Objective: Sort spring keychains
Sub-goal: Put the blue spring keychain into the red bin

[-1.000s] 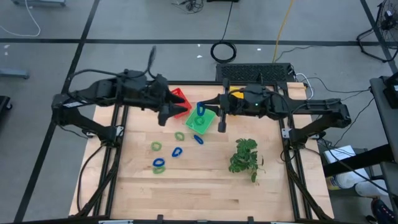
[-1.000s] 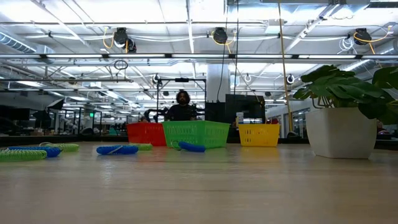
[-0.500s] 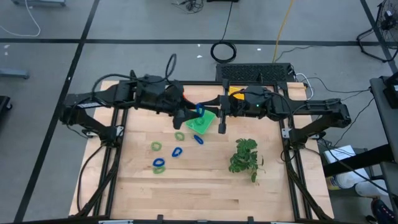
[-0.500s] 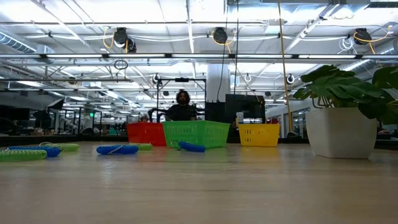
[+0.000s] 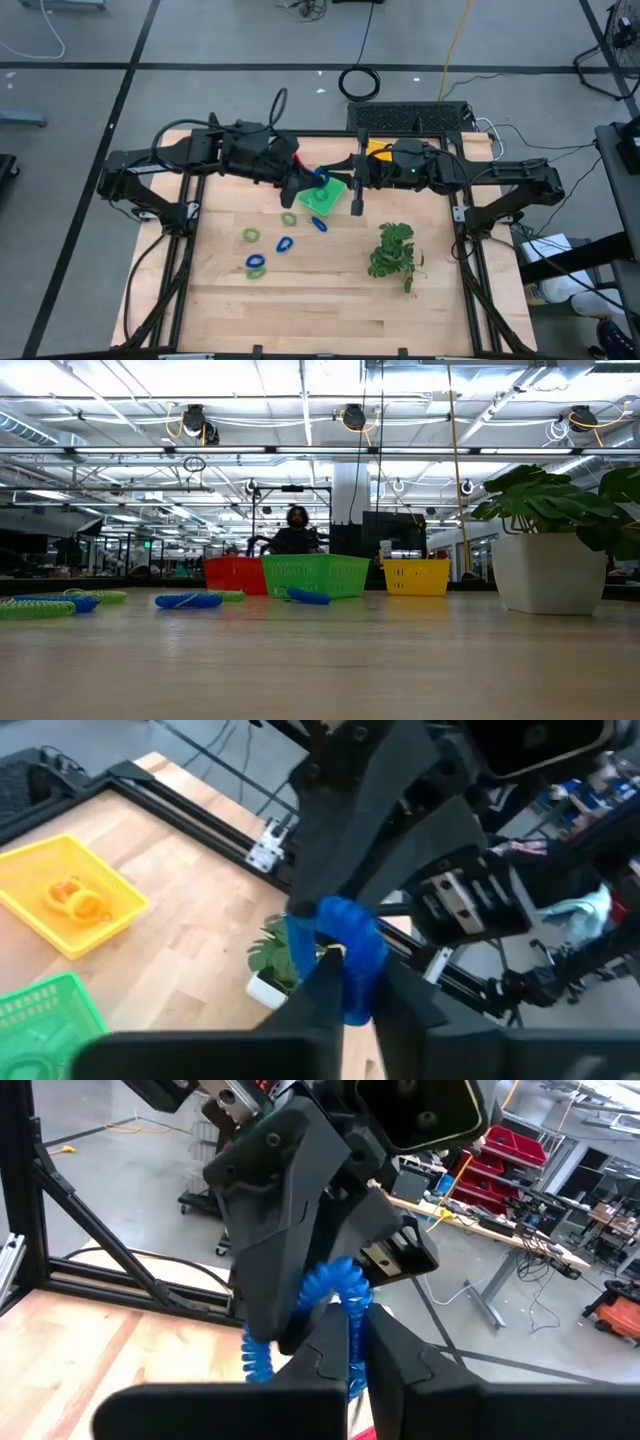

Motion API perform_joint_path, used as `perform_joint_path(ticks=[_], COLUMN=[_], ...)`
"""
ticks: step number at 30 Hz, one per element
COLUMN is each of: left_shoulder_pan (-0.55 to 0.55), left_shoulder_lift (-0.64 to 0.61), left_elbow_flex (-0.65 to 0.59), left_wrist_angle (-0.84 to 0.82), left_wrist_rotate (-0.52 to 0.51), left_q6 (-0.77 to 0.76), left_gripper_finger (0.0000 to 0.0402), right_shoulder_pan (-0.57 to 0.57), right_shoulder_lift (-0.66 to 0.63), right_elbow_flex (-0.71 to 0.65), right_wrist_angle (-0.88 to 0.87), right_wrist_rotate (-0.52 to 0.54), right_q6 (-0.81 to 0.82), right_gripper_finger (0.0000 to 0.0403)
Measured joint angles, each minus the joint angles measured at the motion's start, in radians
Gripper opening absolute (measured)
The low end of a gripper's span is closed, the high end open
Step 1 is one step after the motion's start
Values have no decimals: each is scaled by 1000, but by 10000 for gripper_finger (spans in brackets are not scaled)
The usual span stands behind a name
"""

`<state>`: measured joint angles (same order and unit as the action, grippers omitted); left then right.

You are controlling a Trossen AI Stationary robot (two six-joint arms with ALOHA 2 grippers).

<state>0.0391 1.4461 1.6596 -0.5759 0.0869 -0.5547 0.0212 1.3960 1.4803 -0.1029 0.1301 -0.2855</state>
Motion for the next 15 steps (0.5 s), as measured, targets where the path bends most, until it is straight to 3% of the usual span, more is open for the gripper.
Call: perform_joint_path(ticks=[6, 11, 15], left_shoulder_pan=[0, 13, 37], left_shoulder_lift=[-1, -11, -33], left_elbow_flex=[0, 0, 1], left_wrist_angle=[-5, -8, -8], left_wrist_rotate=[9, 2, -9], left_q6=[1, 19, 73], left_gripper_finger=[21, 15, 15], right_shoulder_pan=[0, 1, 1], right_shoulder_lift=[0, 0, -17], right_elbow_flex=[0, 0, 0], right_wrist_angle=[0, -5, -49], right_wrist_rotate=[3, 80, 82], right_q6=[0, 0, 57], right_gripper_finger=[19, 62, 101])
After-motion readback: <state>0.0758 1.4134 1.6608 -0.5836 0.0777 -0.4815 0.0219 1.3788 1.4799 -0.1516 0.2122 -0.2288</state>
